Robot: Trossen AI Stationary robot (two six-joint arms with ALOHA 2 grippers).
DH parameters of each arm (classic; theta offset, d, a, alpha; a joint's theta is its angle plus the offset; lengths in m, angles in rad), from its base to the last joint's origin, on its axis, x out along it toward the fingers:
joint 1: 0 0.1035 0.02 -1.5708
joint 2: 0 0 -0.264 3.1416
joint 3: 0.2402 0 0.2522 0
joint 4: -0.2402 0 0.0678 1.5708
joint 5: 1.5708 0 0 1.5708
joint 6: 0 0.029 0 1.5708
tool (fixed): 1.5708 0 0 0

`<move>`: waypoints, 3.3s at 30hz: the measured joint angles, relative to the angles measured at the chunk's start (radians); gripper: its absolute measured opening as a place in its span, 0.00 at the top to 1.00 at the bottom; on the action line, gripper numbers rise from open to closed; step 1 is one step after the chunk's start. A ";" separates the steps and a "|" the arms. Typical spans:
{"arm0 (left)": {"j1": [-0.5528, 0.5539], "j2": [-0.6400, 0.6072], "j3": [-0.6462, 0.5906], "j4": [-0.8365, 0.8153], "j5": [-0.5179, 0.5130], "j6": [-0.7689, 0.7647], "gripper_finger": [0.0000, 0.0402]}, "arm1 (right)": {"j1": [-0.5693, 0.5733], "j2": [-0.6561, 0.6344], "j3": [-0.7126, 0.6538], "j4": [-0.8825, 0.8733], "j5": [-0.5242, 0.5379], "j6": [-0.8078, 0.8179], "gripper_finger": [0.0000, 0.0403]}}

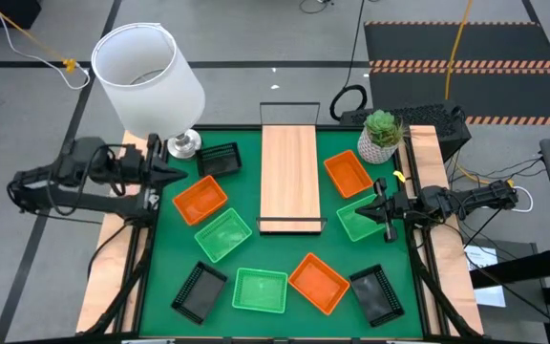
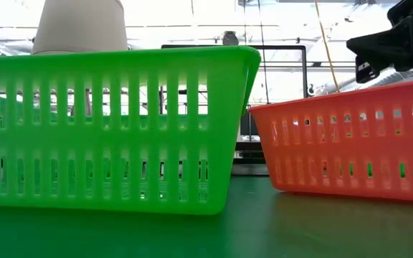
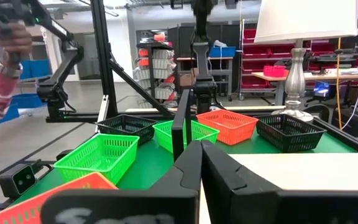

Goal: Stack baskets on shelf by color
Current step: Put the top left green bin on the shelf

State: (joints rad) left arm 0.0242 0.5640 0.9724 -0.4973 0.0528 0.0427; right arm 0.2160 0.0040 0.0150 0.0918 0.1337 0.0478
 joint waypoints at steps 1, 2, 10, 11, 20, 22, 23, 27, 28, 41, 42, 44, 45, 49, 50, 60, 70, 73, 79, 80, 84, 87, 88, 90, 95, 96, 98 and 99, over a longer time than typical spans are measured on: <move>0.000 0.029 0.042 -0.036 0.000 0.001 0.99 | 0.000 0.000 0.000 0.000 0.000 0.006 1.00; 0.000 0.060 0.085 -0.069 0.000 -0.001 0.98 | 0.000 0.000 0.000 0.000 0.000 0.015 1.00; -0.007 0.241 0.285 -0.249 0.000 -0.018 0.99 | 0.000 0.000 0.017 0.001 0.002 0.050 1.00; -0.009 0.252 0.293 -0.251 0.000 -0.018 0.99 | 0.000 0.000 0.030 0.001 0.003 0.049 1.00; -0.026 0.301 0.327 -0.257 -0.002 0.030 0.96 | -0.001 0.112 0.300 -0.129 0.072 -0.036 1.00; -0.026 0.301 0.327 -0.256 -0.010 0.041 0.97 | -0.001 0.176 0.399 -0.187 0.103 -0.047 1.00; -0.026 0.300 0.327 -0.256 -0.018 0.041 0.98 | -0.001 0.215 0.455 -0.217 0.121 -0.054 1.00; -0.026 0.300 0.327 -0.256 -0.037 0.041 0.99 | -0.001 0.380 0.681 -0.387 0.182 -0.064 1.00; -0.026 0.301 0.327 -0.256 -0.037 0.041 0.98 | -0.001 0.424 0.739 -0.427 0.185 -0.066 1.00; -0.026 0.306 0.327 -0.254 -0.037 0.027 0.99 | -0.001 0.884 1.362 -0.932 0.179 -0.070 1.00; -0.027 0.308 0.327 -0.254 -0.037 0.027 0.99 | -0.001 0.900 1.373 -0.942 0.179 -0.070 1.00; -0.034 0.319 0.327 -0.256 -0.038 0.024 0.98 | -0.001 0.919 1.375 -0.941 0.179 -0.068 1.00; -0.040 0.326 0.327 -0.256 -0.038 0.022 0.97 | -0.001 0.928 1.375 -0.938 0.179 -0.067 1.00; -0.078 0.362 0.327 -0.260 -0.038 0.002 0.95 | -0.001 0.962 1.375 -0.935 0.180 -0.067 1.00; -0.090 0.374 0.327 -0.261 -0.039 -0.009 0.95 | -0.001 0.968 1.375 -0.934 0.180 -0.067 1.00; -0.270 0.545 0.327 -0.322 -0.151 -0.110 0.95 | 0.003 0.982 1.339 -0.892 0.179 0.036 1.00; -0.386 0.777 0.286 -0.376 -0.155 -0.500 0.95 | 0.109 0.980 1.136 -0.680 0.176 0.120 1.00; -0.440 0.852 0.283 -0.375 -0.197 -0.571 0.95 | 0.151 0.980 1.102 -0.659 0.176 0.145 1.00; -0.543 0.984 0.283 -0.373 -0.272 -0.760 0.95 | 0.232 0.980 1.034 -0.600 0.175 0.150 1.00; -0.556 1.000 0.283 -0.373 -0.276 -0.787 0.95 | 0.241 0.980 1.030 -0.597 0.176 0.150 1.00; -0.609 1.057 0.283 -0.375 -0.323 -0.856 0.95 | 0.275 0.970 1.018 -0.597 0.177 0.178 1.00; -0.622 1.092 0.283 -0.385 -0.333 -0.924 0.94 | 0.284 0.963 1.018 -0.591 0.177 0.179 1.00; -0.624 1.101 0.283 -0.401 -0.334 -0.965 0.94 | 0.285 0.960 1.018 -0.588 0.177 0.179 1.00; -0.625 1.116 0.283 -0.445 -0.334 -1.057 0.91 | 0.284 0.958 1.018 -0.580 0.178 0.176 1.00; -0.621 1.126 0.283 -0.522 -0.333 -1.223 0.74 | 0.275 0.953 1.018 -0.556 0.181 0.107 1.00; -0.617 1.126 0.283 -0.522 -0.334 -1.235 0.70 | 0.270 0.953 1.018 -0.548 0.182 0.092 1.00; -0.610 1.126 0.283 -0.526 -0.342 -1.255 0.64 | 0.260 0.953 1.018 -0.532 0.182 0.074 1.00; -0.606 1.125 0.283 -0.531 -0.343 -1.271 0.61 | 0.255 0.953 1.018 -0.518 0.182 0.067 1.00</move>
State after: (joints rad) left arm -0.5816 1.6894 1.2552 -1.0279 -0.2901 -1.2287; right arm 0.4709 0.9573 1.0332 -0.4266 0.3161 0.1150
